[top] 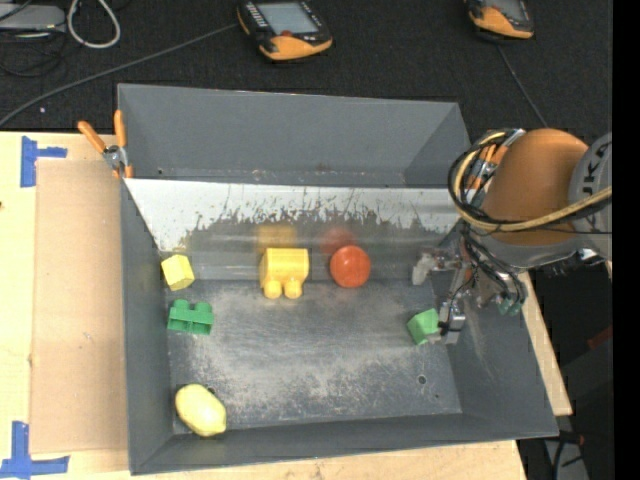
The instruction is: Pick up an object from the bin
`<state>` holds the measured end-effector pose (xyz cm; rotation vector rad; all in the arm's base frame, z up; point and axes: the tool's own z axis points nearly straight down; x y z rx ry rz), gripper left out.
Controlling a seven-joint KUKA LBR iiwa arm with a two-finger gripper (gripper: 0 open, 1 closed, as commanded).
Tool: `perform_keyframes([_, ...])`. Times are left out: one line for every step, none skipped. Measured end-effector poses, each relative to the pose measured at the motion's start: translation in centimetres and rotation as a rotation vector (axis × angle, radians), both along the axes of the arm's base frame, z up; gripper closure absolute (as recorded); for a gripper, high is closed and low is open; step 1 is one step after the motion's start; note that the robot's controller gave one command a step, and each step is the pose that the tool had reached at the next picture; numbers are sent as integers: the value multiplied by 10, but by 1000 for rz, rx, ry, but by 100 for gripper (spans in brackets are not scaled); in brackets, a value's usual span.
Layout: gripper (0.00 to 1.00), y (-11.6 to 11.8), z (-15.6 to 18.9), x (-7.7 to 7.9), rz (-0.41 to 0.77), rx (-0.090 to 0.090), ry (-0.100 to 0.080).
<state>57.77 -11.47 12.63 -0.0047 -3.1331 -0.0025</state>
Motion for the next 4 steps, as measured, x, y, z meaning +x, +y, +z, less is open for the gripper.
perform_keyframes([0, 1, 4, 2, 4, -1, -7])
perform_keyframes([0, -34, -53, -1, 140, 0, -6])
perform_keyframes([0, -36, -63, 0, 301, 1, -11])
perform_keyframes([0, -37, -60, -1, 287, 2, -10])
